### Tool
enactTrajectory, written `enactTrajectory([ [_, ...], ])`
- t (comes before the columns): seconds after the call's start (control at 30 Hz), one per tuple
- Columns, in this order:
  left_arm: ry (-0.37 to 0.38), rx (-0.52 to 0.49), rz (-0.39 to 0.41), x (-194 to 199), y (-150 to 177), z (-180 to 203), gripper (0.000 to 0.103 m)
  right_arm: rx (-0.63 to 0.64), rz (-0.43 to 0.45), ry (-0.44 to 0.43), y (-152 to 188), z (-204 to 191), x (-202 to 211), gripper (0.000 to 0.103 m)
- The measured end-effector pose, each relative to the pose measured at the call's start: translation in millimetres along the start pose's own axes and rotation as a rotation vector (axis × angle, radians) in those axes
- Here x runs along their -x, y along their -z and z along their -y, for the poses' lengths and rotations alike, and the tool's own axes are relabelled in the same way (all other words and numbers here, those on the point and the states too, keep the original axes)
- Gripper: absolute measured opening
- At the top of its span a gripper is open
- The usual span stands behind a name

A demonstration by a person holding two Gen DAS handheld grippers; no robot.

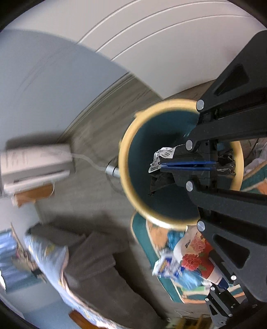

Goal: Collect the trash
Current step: 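Drop the black bag into the yellow-rimmed bin with the right tool while the left tool drops the tissue pack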

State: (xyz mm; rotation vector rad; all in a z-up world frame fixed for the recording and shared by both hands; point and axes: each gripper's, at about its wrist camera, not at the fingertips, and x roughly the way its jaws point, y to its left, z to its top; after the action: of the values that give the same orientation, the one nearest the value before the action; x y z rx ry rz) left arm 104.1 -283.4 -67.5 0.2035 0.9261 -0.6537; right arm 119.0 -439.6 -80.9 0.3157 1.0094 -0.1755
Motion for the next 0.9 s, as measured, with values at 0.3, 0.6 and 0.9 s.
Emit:
enactTrajectory([
  [0.3, 0.003, -0.022, 0.004, -34.4, -17.3, 10.8, 0.015, -0.104, 0.036, 0.031, 0.0, 21.0, 3.2, 0.001],
  [0.6, -0.021, -0.035, 0.055, -10.9, -12.0, 6.0, 0.058, -0.108, 0.043, 0.021, -2.5, 11.5, 5.9, 0.053],
  [0.9, -0.107, 0.023, 0.098, 31.1, 6.8, -19.8, 0.090, -0.084, 0.077, 0.001, -4.8, -15.6, 27.0, 0.098],
])
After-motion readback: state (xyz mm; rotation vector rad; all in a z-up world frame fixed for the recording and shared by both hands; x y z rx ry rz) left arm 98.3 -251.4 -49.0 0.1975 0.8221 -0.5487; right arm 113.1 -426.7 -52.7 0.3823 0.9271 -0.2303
